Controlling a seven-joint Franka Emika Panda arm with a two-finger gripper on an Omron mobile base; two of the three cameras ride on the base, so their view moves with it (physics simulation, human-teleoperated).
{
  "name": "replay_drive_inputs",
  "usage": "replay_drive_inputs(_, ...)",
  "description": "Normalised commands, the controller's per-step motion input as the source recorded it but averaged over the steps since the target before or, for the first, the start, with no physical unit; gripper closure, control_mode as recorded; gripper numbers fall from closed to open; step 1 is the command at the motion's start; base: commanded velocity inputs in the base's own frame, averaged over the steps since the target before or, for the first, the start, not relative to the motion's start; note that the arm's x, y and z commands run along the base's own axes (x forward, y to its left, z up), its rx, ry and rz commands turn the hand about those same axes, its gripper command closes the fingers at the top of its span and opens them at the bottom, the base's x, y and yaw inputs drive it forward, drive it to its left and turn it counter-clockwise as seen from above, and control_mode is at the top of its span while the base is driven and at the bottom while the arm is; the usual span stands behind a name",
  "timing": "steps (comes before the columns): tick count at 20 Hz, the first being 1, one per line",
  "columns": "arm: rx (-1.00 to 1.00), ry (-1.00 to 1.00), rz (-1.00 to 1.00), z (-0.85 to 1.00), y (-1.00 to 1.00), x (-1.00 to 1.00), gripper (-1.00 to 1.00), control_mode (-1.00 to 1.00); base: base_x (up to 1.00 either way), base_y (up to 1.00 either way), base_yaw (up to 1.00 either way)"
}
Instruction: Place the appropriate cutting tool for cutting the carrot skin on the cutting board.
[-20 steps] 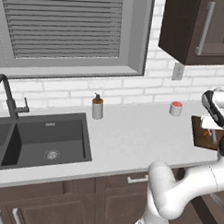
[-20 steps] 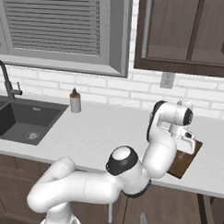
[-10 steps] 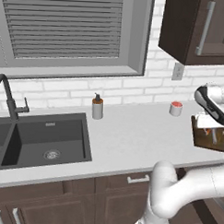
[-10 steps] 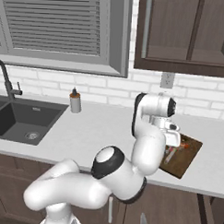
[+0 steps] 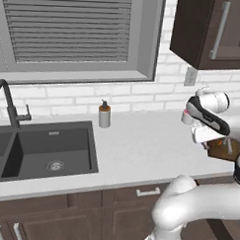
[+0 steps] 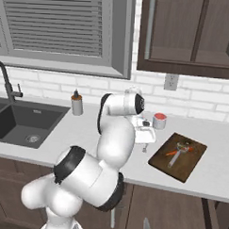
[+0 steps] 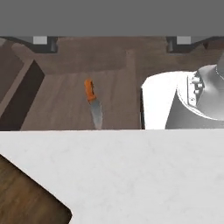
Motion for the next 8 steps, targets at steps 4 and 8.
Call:
replay_drive_inputs(4,0.00,-0.21,0.23,0.24,0.90,-0.30,-1.00,-1.00,0.00,0.00,0.00)
replay_drive_inputs(8,0.00,-0.23,0.24,0.28,0.83,-0.25,-1.00,-1.00,0.00,0.00,0.00)
